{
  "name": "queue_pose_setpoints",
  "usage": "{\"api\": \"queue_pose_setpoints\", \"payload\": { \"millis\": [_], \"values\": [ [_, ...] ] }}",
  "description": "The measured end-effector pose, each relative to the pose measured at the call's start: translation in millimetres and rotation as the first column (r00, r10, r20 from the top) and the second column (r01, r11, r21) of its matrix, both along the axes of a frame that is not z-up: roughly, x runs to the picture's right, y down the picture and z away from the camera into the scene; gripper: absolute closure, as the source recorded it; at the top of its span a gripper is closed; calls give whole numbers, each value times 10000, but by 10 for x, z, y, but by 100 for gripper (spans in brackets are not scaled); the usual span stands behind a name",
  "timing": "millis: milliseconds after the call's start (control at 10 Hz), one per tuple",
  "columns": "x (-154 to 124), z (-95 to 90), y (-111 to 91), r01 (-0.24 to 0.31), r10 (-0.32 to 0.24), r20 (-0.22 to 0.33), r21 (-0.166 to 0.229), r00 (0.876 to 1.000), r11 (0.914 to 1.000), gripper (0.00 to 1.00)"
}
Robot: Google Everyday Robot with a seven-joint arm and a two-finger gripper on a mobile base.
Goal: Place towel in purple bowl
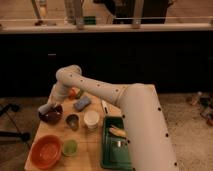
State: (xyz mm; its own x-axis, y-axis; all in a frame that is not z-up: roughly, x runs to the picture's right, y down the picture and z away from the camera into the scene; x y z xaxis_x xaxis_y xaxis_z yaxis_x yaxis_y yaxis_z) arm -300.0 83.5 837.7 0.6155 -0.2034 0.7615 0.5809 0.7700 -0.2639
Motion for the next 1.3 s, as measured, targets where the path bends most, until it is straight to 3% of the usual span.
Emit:
{"api": "queue_pose_setpoints", "payload": {
  "millis": [200, 800, 1300],
  "values": [
    [6, 3, -3, -8, 8, -13, -1, 10000, 10000, 86],
    [7, 5, 0, -8, 8, -21, -7, 10000, 10000, 25],
    [7, 12, 14, 0, 0, -23, -26, 10000, 10000, 20]
  ]
}}
